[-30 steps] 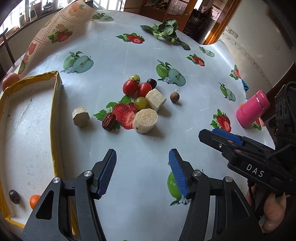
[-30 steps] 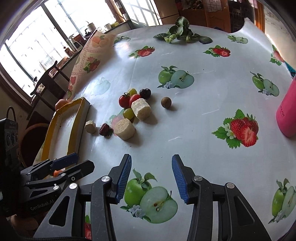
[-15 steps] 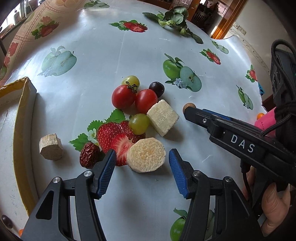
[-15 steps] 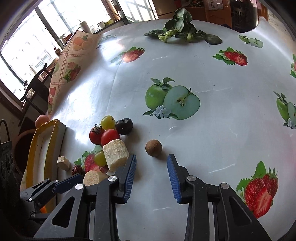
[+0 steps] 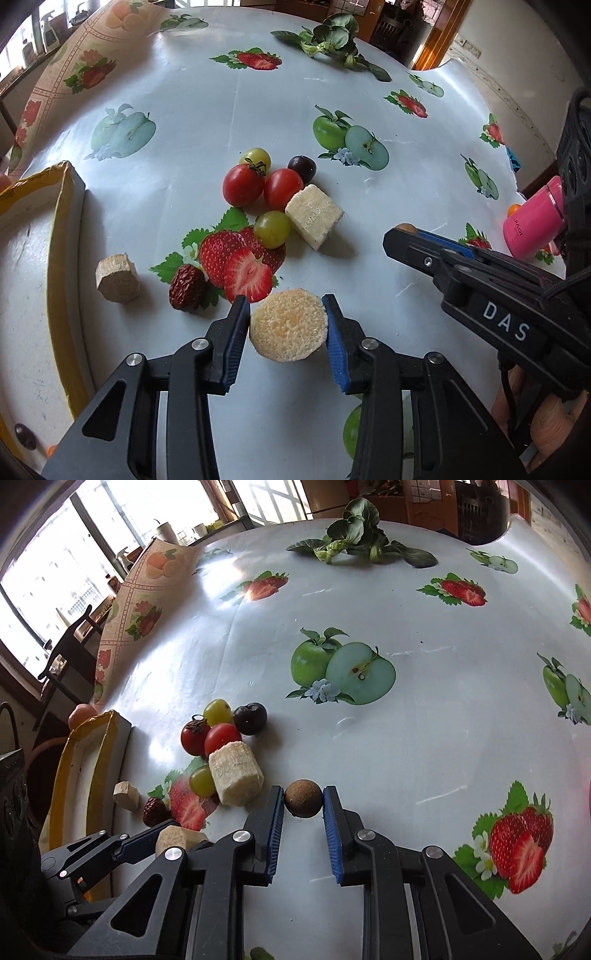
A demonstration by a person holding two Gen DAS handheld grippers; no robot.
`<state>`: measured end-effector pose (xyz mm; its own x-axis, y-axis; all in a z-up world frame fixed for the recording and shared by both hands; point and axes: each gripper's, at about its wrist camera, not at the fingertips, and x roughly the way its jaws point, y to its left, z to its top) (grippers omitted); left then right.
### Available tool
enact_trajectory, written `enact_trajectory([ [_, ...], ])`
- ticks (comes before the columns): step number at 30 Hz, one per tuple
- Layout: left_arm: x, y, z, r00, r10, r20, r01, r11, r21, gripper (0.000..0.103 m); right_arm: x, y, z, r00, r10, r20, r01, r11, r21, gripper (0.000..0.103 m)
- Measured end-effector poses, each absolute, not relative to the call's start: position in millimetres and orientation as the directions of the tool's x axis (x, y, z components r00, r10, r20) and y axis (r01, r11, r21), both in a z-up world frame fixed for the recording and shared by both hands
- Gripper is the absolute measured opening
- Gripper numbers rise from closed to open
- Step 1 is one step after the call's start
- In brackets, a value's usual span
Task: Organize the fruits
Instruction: 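Grasp the round bread slice with the left tool while the right tool grasps the kiwi, then lower the bread slice and kiwi into the tray and open both tools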
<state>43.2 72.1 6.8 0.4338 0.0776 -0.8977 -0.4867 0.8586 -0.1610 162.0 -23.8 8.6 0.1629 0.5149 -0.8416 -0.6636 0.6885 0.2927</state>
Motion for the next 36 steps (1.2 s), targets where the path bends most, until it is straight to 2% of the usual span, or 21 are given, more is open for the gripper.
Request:
enact_trajectory([
  [17,-41.2,81.6,55.6,0.443,0.186,-0.877,-0.562,0.82,-0.11,0.037,57.3,-50.6,62.7,0.131,0.588,-0.798,-0.706,0.62,0.342,0.022],
  [36,-124.1,123.8,72.9,0.43,0.275,-0.86,-0.671,0.734,-0.1,0.037,-26.9,-11.6,82.5,0.057,0.609,-0.791,-0.809,0.492,0.32,0.022],
])
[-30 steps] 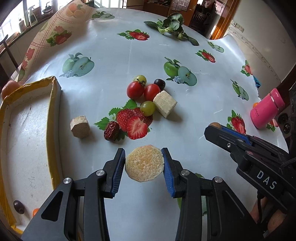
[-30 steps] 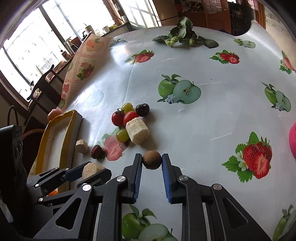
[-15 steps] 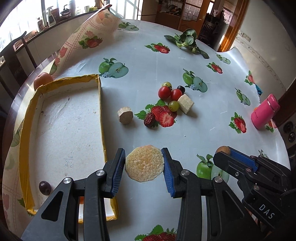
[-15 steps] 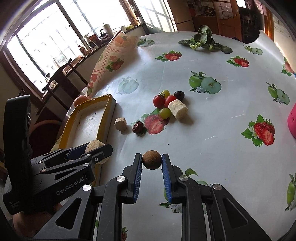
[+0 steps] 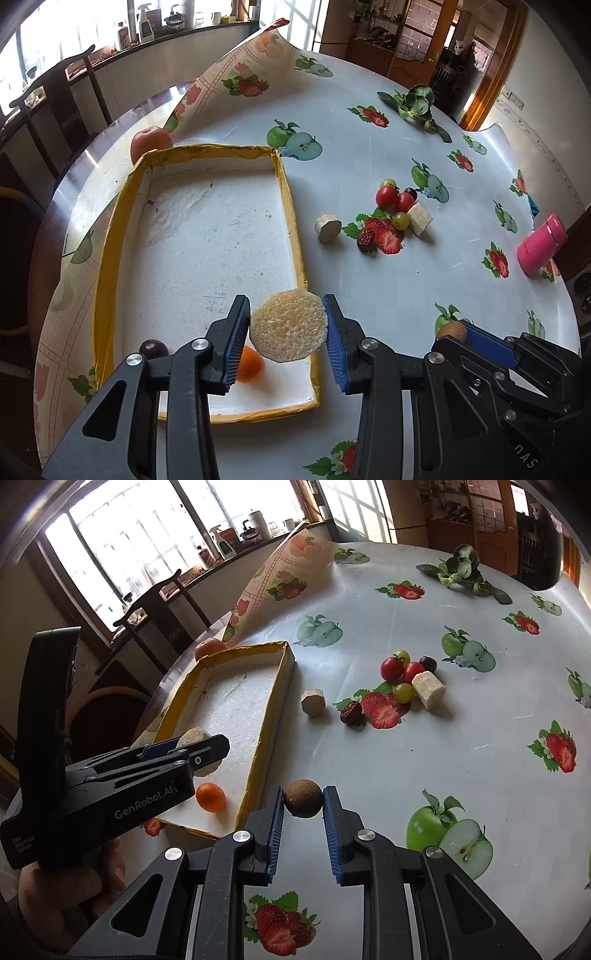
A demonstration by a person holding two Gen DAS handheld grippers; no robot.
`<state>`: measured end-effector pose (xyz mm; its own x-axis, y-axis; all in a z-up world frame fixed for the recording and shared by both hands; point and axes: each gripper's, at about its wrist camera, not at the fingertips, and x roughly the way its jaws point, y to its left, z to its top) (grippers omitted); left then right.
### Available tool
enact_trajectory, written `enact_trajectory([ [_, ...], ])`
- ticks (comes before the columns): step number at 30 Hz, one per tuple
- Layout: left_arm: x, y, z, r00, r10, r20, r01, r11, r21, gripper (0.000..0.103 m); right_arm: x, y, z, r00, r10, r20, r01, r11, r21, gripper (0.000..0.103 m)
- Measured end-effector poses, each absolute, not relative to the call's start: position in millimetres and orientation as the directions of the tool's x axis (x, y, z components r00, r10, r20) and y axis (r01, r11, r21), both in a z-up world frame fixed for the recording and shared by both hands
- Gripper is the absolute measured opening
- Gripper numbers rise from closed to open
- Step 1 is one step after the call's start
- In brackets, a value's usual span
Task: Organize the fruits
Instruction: 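Lower the bread slice and kiwi into the tray and open both tools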
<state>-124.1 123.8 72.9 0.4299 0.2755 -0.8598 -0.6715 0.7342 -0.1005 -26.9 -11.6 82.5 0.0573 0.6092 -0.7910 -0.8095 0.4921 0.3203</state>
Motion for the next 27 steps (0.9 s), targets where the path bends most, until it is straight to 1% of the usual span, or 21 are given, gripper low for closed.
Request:
enact_trajectory([
  [10,-157.8,146.7,68.1,0.412,0.294,-0.862,-0.718,0.687,-0.109,0.037,-56.8,12.9,87.7,0.023,0.615,-0.788,-0.846,0.433,0.312,0.022],
  [27,-183.6,172.4,59.6,0.398,0.3,-0.867,-0.762,0.635,-0.13,0.037,-84.8,47.5,85.7,-0.02,0.603,-0.798,-0.879,0.369,0.301,0.022],
])
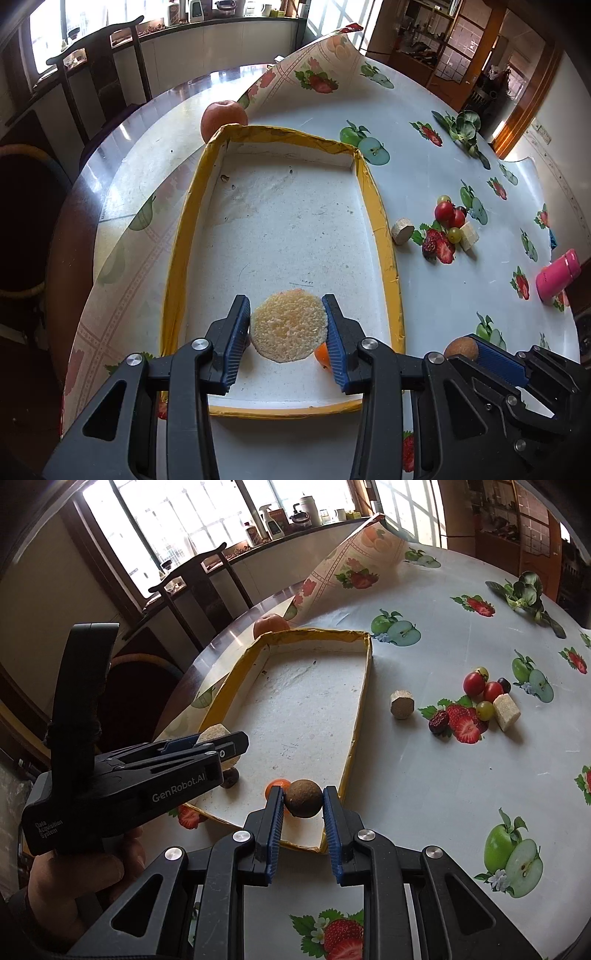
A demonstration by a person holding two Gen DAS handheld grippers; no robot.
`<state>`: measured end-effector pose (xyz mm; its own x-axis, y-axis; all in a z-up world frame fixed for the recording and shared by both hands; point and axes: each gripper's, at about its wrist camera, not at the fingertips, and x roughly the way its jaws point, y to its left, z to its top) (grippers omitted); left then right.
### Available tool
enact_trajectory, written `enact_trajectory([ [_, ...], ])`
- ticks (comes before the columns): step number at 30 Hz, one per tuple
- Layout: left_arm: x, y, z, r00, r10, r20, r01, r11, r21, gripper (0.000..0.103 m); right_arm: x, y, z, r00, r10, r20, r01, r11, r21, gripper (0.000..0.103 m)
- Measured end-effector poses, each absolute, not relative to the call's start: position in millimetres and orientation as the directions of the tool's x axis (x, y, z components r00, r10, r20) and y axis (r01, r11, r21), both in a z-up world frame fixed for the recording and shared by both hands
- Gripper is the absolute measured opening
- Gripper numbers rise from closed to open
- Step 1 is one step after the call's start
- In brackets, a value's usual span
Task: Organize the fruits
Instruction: 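Lower the bread slice and kiwi into the tray and open both tools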
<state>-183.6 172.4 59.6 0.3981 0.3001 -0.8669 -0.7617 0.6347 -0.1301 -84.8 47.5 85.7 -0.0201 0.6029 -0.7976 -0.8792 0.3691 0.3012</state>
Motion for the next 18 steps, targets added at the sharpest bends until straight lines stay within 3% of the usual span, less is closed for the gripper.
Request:
enact_trajectory([
  [18,-195.8,217.1,45.5,0.365,0.297,-0.882,-0.799,0.586,-0.134,0.037,-84.7,91.3,69.1,-0.061,0.588,-0.807,-0.891,0.333,0.31,0.022],
])
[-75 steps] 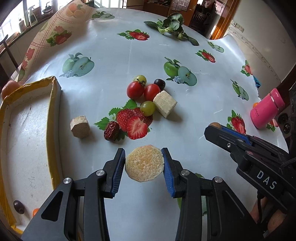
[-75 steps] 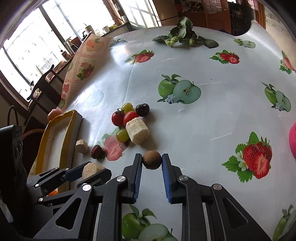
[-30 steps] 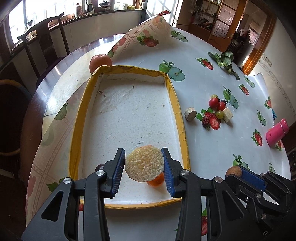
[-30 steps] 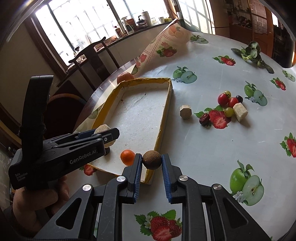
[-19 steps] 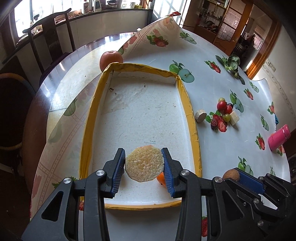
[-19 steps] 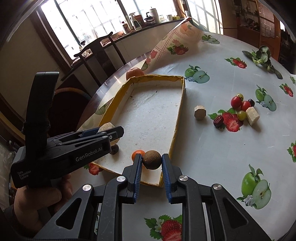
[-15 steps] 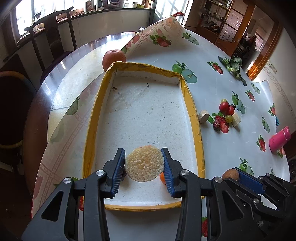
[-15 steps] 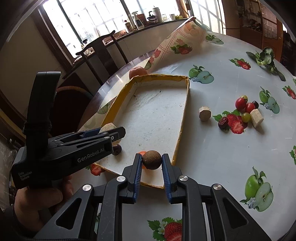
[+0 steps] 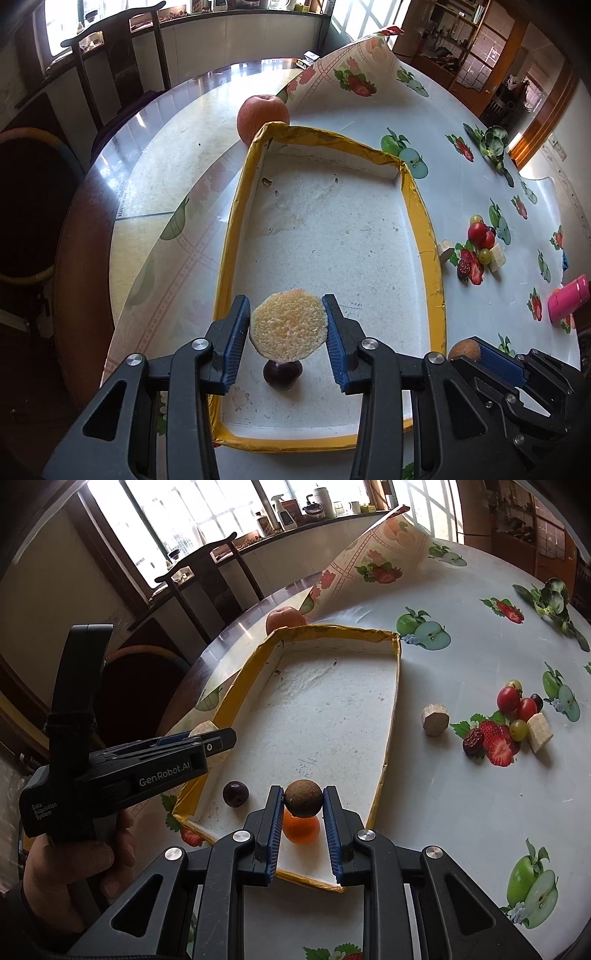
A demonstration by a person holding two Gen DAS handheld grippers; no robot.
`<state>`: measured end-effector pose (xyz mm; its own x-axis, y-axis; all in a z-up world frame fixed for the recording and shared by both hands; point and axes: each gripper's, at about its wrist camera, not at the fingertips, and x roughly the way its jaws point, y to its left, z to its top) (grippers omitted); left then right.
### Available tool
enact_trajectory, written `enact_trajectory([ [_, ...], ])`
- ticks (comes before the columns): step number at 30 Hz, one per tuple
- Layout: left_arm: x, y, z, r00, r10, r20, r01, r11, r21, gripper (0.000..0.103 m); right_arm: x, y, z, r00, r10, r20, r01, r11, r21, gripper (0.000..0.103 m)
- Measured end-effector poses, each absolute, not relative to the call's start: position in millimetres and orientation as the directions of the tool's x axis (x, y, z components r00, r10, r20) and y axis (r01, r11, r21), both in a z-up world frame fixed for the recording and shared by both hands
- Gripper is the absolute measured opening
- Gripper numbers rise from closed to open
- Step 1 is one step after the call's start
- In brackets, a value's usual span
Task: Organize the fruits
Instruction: 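Lower the bread slice and kiwi into the tray and open both tools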
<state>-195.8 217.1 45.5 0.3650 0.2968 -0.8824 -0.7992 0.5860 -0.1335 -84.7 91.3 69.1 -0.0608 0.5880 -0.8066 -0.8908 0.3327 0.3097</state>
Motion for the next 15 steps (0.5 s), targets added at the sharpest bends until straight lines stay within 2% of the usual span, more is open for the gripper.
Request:
enact_trajectory([
  [15,-166.0,231.0,12.2,0.305,0.254,-0.918,-0.799,0.593,-0.101,0.037,-78.7,136.6,22.7,-0.066,0.5,-0.864,-0.911,0.324,0.257,0.022],
])
